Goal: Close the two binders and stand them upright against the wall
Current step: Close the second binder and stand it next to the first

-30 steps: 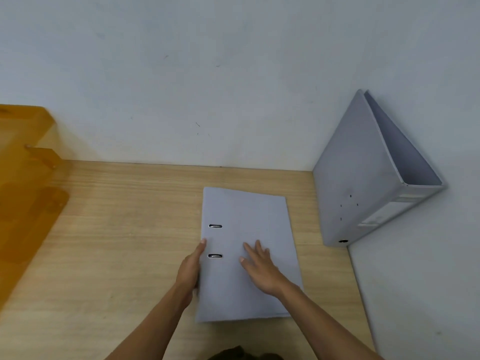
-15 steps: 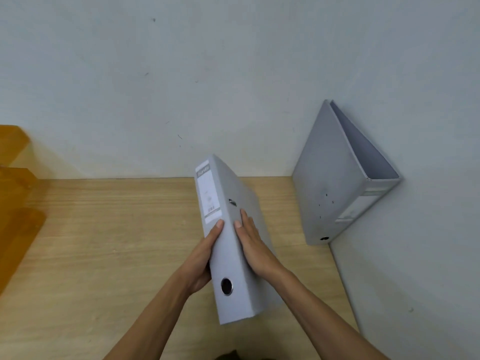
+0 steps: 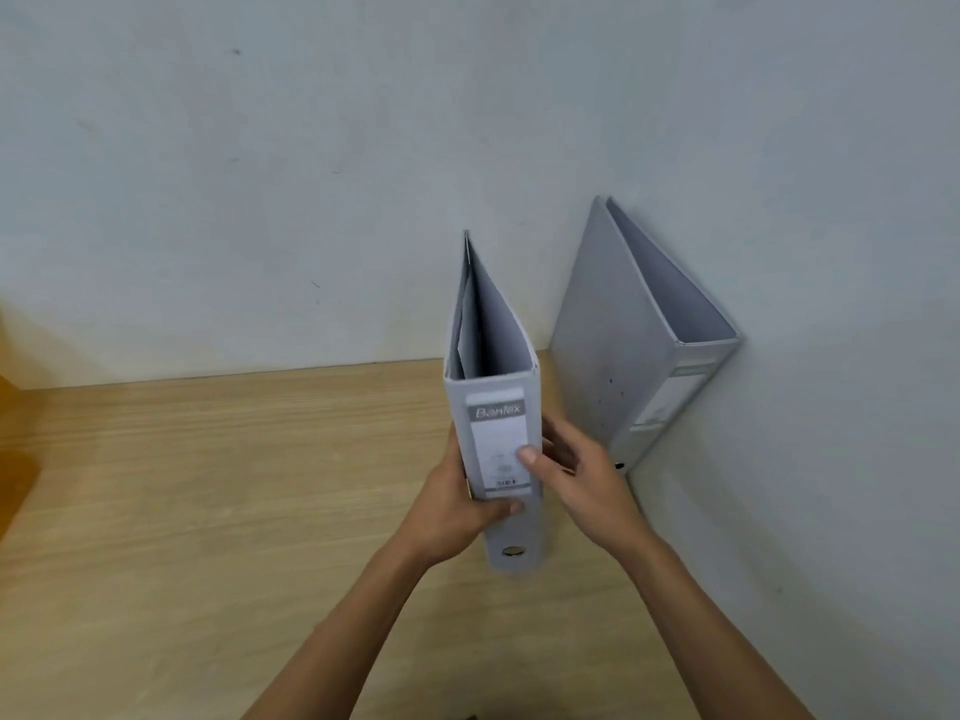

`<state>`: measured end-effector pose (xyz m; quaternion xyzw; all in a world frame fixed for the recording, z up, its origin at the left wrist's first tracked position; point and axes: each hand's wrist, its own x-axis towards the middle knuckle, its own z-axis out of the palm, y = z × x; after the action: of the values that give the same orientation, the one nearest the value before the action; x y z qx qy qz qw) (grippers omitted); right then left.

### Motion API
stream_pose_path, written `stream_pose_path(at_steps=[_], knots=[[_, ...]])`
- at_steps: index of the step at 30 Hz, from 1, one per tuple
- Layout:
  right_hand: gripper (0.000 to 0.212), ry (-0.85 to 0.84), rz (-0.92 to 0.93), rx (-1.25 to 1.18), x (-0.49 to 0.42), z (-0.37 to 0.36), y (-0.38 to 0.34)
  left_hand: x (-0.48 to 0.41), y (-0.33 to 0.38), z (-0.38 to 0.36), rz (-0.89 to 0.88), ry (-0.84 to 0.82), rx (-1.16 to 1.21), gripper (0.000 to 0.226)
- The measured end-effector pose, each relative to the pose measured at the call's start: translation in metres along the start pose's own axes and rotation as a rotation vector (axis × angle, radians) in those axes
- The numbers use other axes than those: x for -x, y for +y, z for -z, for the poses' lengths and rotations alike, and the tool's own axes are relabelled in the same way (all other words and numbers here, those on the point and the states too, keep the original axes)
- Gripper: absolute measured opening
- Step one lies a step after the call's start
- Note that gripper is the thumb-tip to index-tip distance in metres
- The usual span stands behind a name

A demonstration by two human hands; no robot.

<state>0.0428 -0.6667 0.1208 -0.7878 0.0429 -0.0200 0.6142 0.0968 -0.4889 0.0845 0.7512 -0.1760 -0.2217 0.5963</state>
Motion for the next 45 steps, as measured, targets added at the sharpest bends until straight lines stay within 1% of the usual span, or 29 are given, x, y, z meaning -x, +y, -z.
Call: stream_pose_path(at_steps=[4, 6, 8, 10, 12, 16, 19, 22, 29, 32, 35, 37, 41, 45], knots=[[0.062, 0.048, -0.053, -0.010, 0.020, 0.016, 0.021, -0.009, -0.006, -0.014, -0.022, -0.073, -0.064, 0.098], [0.062, 0.103, -0.070, -0.034, 0.030, 0.023, 0.032, -0.015, -0.008, -0.022, -0.016, -0.095, -0.099, 0.110], [0.067, 0.170, -0.081, -0.062, 0.035, 0.030, 0.037, -0.022, -0.008, -0.032, -0.006, -0.103, -0.132, 0.125], [0.061, 0.223, -0.086, -0.070, 0.035, 0.038, 0.041, -0.032, -0.007, -0.042, -0.019, -0.106, -0.162, 0.134], [0.051, 0.266, -0.083, -0.068, 0.031, 0.045, 0.042, -0.042, -0.007, -0.050, -0.021, -0.089, -0.143, 0.134], [0.042, 0.413, -0.080, -0.051, 0.018, 0.056, 0.042, -0.064, -0.004, -0.061, -0.003, -0.069, -0.131, 0.130], [0.034, 0.529, -0.116, -0.014, 0.009, 0.061, 0.040, -0.080, 0.000, -0.065, -0.012, -0.073, -0.158, 0.129], [0.023, 0.591, -0.164, -0.002, 0.000, 0.063, 0.040, -0.094, 0.003, -0.066, -0.013, -0.090, -0.176, 0.129], [0.010, 0.660, -0.207, 0.037, -0.017, 0.074, 0.039, -0.117, 0.007, -0.074, 0.027, -0.091, -0.177, 0.127], [0.017, 0.649, -0.266, 0.071, -0.024, 0.076, 0.046, -0.126, 0.009, -0.076, 0.040, -0.095, -0.162, 0.129], [0.027, 0.604, -0.313, 0.016, -0.029, 0.075, 0.053, -0.136, 0.011, -0.078, 0.066, -0.125, -0.176, 0.132], [0.026, 0.591, -0.325, -0.021, -0.029, 0.073, 0.055, -0.137, 0.012, -0.078, 0.077, -0.146, -0.184, 0.133], [0.026, 0.572, -0.327, -0.037, -0.030, 0.070, 0.055, -0.136, 0.012, -0.077, 0.102, -0.137, -0.187, 0.133], [0.030, 0.553, -0.341, -0.020, -0.029, 0.070, 0.052, -0.132, 0.012, -0.071, 0.148, -0.136, -0.203, 0.127]])
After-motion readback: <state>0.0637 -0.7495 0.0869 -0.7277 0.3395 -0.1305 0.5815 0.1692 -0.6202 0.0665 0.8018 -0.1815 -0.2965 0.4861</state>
